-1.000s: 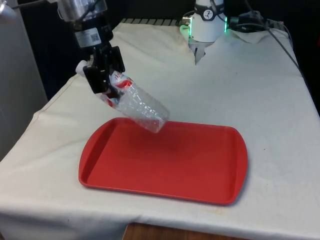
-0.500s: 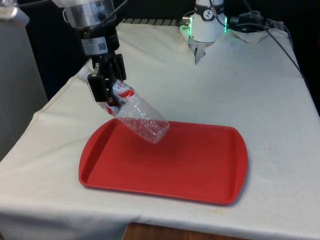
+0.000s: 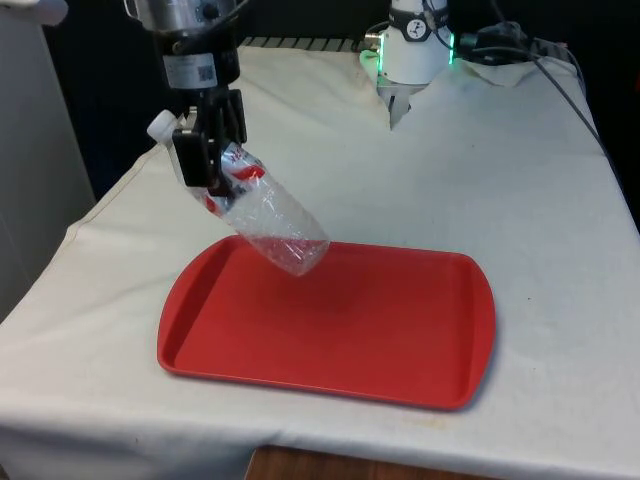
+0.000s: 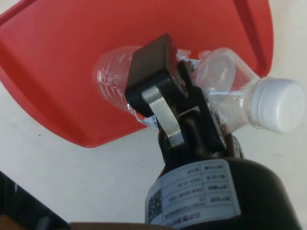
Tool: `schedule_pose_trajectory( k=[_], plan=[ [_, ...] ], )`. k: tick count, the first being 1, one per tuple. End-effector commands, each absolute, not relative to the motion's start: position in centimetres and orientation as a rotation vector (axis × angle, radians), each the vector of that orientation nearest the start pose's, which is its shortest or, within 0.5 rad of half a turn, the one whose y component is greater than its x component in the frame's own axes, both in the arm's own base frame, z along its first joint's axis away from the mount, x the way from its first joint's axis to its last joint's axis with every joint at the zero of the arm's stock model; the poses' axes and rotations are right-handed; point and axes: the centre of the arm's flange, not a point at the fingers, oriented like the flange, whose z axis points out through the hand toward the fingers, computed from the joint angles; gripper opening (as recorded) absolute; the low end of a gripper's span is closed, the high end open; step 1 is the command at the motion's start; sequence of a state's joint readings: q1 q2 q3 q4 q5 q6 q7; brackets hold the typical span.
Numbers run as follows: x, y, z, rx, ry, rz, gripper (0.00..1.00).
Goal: Place the bottle upright on the tray.
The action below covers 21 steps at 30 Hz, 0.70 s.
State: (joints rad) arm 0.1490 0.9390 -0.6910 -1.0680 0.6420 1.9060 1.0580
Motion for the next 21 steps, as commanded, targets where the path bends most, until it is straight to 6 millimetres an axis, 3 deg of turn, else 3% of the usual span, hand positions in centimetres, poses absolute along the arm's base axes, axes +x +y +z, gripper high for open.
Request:
schedule_pose_trajectory(
  k=[1,21],
  plan=[
    [75.3,-18.0,33.9,-2.18,2.142,-0.086,0.14],
    [76.3,-15.1,34.6,-2.271,2.169,-0.215,0.14]
  ],
)
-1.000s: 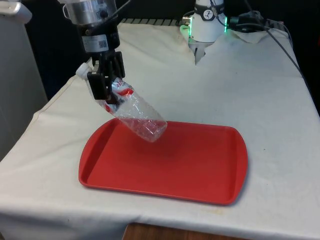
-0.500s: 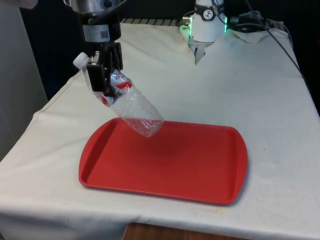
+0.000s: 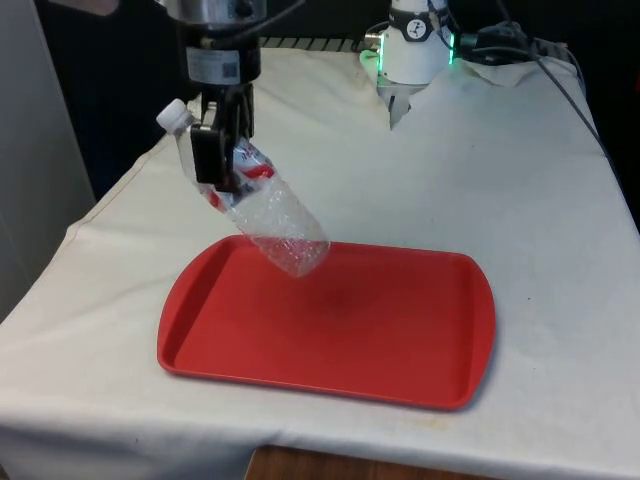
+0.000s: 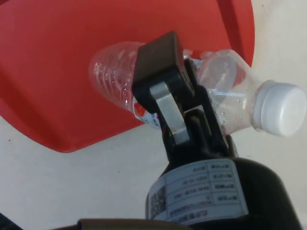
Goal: Place the bottle upright on the tray.
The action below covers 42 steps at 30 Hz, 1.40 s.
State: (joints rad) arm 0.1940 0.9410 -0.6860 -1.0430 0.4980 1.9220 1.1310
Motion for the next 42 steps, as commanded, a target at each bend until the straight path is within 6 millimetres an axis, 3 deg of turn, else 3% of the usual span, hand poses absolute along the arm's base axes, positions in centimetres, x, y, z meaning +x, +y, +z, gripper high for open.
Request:
schedule_pose_trajectory(
  k=[1,28,42],
  plan=[
    [76.4,-14.7,34.5,-2.276,2.166,-0.229,0.14],
    [76.6,-12.7,33.6,-2.373,2.187,-0.383,0.14],
    [76.7,-12.3,31.9,-2.408,2.198,-0.402,0.14]
  ],
)
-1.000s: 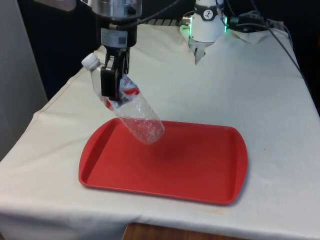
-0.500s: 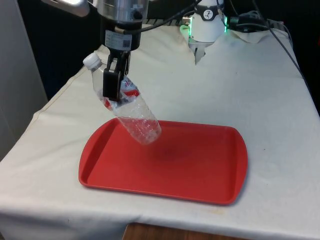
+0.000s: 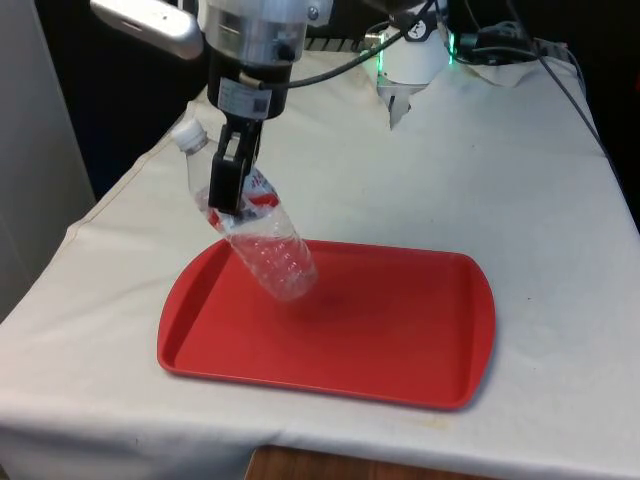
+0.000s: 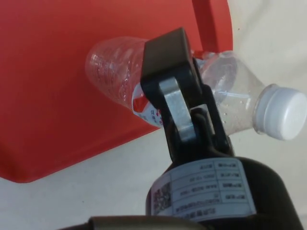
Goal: Place the bottle upright on the tray.
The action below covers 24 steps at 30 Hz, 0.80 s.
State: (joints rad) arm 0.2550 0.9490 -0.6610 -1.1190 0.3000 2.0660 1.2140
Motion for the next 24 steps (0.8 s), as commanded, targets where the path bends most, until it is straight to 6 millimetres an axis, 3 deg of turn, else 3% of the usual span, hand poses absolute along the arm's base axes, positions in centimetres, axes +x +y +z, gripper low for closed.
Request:
schedule_pose_trajectory(
  k=[1,18,24],
  plan=[
    [76.5,-12.3,31.6,-2.398,2.195,-0.439,0.14],
    [76.4,-12.2,30.6,-2.482,2.229,-0.497,0.14],
    [76.3,-11.1,30.4,-2.518,2.253,-0.575,0.14]
  ],
)
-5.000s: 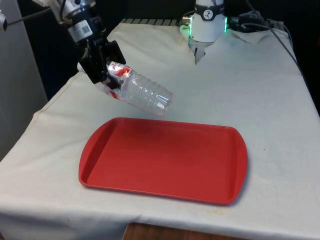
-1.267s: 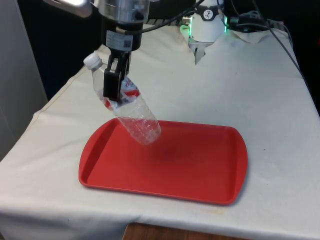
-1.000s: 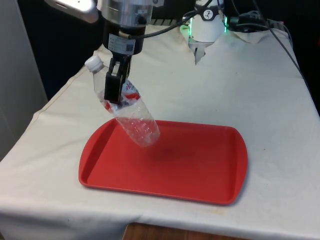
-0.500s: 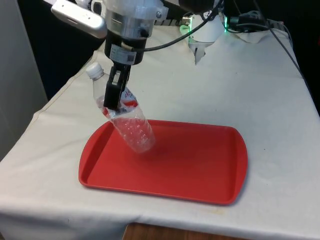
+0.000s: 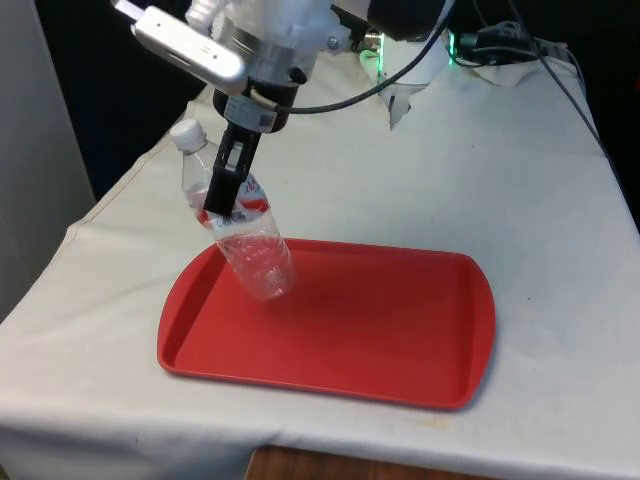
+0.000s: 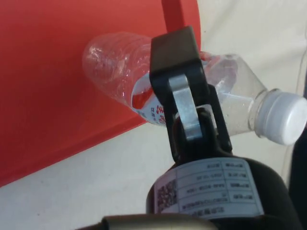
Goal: Place the bottle upright on the tray.
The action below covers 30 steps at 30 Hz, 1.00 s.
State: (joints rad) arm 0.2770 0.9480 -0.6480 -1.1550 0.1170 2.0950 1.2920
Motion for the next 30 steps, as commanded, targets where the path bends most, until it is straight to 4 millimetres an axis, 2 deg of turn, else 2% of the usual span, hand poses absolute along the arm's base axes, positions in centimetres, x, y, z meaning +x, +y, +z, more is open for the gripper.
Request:
schedule_pose_trajectory(
  k=[1,9,10,18,20,22,27,28,30],
  plan=[
    [76.4,-11.4,30.4,-2.526,2.251,-0.549,0.14],
    [76.6,-9.9,30.3,-2.54,2.273,-0.665,0.14],
    [76.6,-10.0,30.1,-2.556,2.277,-0.63,0.14],
    [76.9,-8.7,30.2,-2.546,2.298,-0.785,0.14],
    [76.8,-8.8,30.0,-2.567,2.307,-0.751,0.14],
    [76.9,-8.3,30.1,-2.538,2.307,-0.821,0.14],
    [77.1,-7.9,30.2,-2.521,2.32,-0.882,0.14],
    [77.0,-8.0,29.9,-2.543,2.334,-0.851,0.14],
    [77.1,-7.5,30.1,-2.51,2.325,-0.916,0.14]
  ],
)
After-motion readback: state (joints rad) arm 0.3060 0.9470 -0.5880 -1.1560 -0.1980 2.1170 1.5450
